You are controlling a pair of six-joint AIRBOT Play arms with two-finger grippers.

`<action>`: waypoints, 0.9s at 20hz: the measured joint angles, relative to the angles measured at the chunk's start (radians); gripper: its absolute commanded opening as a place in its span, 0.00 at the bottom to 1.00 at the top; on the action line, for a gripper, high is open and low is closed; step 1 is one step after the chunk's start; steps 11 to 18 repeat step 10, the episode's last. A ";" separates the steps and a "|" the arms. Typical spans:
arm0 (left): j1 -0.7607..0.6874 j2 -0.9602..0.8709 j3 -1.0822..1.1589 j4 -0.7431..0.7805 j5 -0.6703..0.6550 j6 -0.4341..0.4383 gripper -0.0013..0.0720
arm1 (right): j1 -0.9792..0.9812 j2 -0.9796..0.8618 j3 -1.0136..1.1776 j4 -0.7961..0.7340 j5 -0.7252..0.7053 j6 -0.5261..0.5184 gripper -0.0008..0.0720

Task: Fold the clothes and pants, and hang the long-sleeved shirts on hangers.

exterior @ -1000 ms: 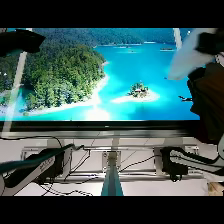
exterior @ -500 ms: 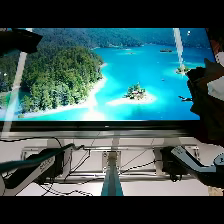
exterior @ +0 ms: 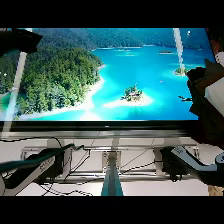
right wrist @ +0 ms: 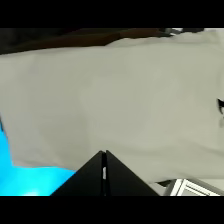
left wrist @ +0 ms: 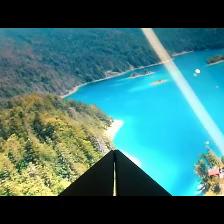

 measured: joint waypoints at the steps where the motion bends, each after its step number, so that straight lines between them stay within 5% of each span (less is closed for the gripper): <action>1: 0.000 0.000 0.000 0.000 0.000 0.000 0.04 | 0.050 0.000 -0.002 0.032 -0.006 -0.010 0.04; 5: 0.000 0.000 0.000 0.000 0.000 0.000 0.04 | 0.381 -0.001 -0.007 0.080 -0.046 -0.075 0.04; 10: 0.000 0.000 0.000 0.000 0.000 0.000 0.04 | 0.809 -0.001 -0.009 -0.072 -0.148 -0.078 0.04; 18: 0.000 0.000 0.000 0.000 0.000 0.000 0.04 | 0.809 -0.001 -0.009 -0.072 -0.148 -0.078 0.04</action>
